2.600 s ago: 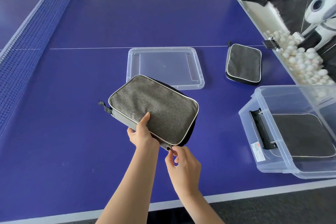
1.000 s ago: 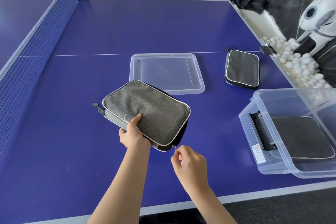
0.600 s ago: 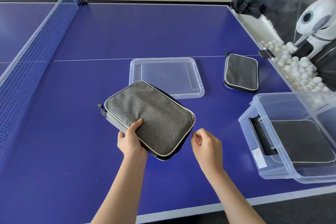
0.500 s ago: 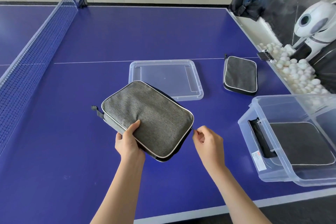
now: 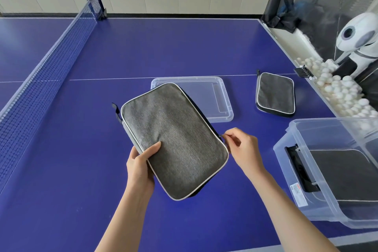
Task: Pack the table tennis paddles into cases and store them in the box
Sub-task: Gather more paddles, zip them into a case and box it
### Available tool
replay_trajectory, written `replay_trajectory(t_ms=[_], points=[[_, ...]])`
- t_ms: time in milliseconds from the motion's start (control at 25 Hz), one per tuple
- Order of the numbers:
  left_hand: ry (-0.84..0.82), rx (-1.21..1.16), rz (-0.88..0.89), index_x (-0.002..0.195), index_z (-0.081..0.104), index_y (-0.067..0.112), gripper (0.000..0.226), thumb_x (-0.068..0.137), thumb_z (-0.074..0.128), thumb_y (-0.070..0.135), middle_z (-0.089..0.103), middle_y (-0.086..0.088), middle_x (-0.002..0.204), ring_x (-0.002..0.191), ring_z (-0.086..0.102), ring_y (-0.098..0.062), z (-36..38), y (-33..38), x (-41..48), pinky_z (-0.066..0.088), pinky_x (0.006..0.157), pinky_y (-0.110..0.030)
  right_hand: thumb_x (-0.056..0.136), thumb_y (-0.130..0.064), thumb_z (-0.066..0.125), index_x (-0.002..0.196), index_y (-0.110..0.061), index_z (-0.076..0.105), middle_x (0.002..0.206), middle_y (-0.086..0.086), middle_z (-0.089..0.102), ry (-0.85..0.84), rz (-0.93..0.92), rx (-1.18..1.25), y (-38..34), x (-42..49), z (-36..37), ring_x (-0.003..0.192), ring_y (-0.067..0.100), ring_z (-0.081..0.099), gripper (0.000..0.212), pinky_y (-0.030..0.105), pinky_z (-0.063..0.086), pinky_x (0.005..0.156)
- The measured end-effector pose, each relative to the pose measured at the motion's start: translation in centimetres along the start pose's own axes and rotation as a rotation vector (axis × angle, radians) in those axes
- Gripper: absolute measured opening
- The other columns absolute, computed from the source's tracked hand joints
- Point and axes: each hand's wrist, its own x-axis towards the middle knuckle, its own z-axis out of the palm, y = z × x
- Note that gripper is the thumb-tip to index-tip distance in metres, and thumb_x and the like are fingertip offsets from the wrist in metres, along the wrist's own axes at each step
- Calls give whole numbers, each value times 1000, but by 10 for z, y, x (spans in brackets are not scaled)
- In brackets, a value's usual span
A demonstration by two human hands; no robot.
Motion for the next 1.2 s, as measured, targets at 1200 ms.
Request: replay_trajectory(t_ms=[1200], points=[[-497,559,275,99,66,18,54,50,85,10,69,-12,93,87,67,-24,-23,18,-12,58,75,-34,81,9,58,81,-3,68,59,4,64,-81,450,311,-35,32,-30,47,7,53,16,17,46,50]])
